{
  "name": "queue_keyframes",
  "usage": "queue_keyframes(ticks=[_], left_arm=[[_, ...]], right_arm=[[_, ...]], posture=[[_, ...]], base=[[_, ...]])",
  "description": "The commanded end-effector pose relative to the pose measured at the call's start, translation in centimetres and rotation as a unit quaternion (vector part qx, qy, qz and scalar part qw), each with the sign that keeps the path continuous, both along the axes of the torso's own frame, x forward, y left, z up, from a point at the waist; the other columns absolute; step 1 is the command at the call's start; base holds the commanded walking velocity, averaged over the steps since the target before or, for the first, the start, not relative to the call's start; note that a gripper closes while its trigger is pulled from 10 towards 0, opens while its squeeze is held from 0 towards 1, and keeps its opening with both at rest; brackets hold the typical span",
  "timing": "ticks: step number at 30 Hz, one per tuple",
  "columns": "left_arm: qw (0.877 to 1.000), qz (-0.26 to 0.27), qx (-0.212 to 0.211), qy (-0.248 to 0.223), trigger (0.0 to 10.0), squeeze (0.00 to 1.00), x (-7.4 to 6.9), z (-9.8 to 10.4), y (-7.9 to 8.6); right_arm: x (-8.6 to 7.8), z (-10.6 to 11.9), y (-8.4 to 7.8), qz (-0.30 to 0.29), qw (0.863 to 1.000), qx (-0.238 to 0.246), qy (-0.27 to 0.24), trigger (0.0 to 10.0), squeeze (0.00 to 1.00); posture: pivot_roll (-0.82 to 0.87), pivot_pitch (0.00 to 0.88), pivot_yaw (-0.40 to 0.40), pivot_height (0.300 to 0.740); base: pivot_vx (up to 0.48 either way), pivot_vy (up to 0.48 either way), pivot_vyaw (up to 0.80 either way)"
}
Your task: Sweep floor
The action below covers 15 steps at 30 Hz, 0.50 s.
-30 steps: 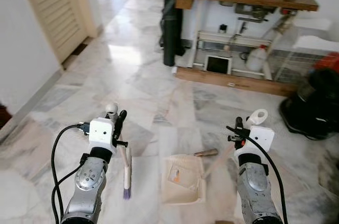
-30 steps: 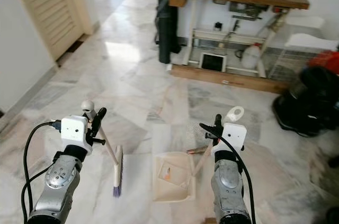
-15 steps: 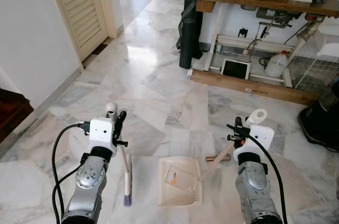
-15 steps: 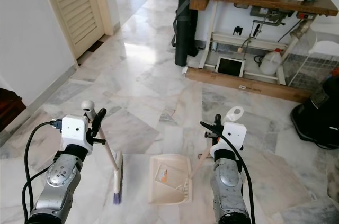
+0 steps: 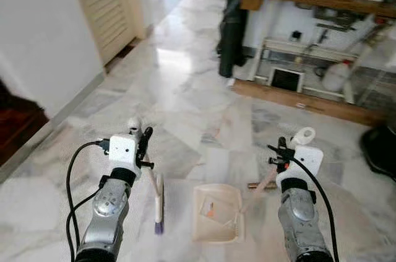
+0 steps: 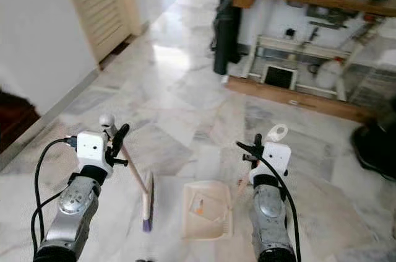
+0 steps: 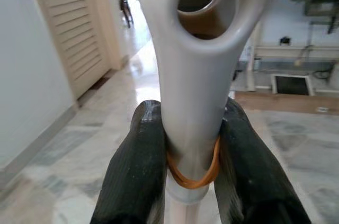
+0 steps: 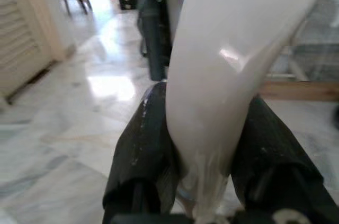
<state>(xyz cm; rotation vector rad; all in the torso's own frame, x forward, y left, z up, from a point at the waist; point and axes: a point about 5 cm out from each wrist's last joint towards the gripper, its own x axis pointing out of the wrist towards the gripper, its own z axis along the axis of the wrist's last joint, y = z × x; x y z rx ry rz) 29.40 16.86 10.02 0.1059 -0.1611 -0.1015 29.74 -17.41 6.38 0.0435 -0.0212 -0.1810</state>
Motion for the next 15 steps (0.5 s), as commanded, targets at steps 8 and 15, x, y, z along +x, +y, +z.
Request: queue_keyframes(ticks=[8, 15], left_arm=[[1.0, -0.003, 0.002, -0.025, 10.0, 0.0, 0.28, 1.3, -0.11], [1.0, -0.002, 0.003, -0.025, 10.0, 0.0, 0.3, 1.34, -0.07]], right_arm=[[0.51, 1.34, 0.39, 0.006, 1.0, 0.003, -0.029, 10.0, 0.0], [0.56, 1.32, 0.56, 0.008, 1.0, 0.006, -0.029, 10.0, 0.0]], posture=[[0.11, 0.002, -0.001, 0.74], [0.12, 0.007, -0.001, 0.74]], base=[[0.0, 0.299, 0.24], [0.0, 0.299, 0.6]])
